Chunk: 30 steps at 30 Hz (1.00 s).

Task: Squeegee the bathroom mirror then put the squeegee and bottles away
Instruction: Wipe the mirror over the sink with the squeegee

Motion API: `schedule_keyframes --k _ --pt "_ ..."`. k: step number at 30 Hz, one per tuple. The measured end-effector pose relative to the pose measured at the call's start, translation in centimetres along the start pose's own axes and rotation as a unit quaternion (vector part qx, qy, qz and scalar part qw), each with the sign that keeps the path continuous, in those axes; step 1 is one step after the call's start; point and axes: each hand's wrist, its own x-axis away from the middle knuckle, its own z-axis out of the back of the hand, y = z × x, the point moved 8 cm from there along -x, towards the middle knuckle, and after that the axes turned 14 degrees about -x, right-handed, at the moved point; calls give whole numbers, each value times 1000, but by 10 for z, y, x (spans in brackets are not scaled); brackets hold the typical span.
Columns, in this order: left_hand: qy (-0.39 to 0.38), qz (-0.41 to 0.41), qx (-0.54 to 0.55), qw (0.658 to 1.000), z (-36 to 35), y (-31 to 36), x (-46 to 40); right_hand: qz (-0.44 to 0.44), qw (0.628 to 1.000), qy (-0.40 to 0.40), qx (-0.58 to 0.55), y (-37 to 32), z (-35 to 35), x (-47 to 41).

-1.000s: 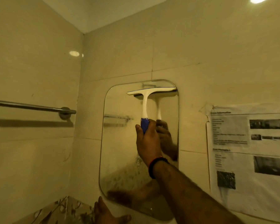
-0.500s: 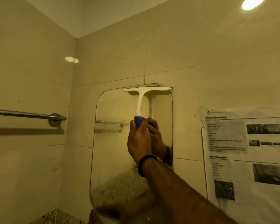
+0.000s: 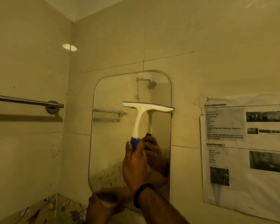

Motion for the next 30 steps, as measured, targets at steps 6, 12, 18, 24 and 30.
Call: schedule_keyframes --k 6,12,18,24,30 --pt "-40 -52 -14 998 -5 6 -8 -42 999 -18 12 40 6 39" --pt "-20 -50 14 998 -2 2 2 -73 997 -22 -22 70 13 64" --pt "-33 -31 19 999 -2 2 2 -88 995 -26 -28 82 18 81" --pt "-29 -6 4 1000 -3 -4 2 -104 994 -27 -25 99 22 102" --pt "6 32 -6 999 -1 -13 2 -128 991 -31 -9 121 26 136"
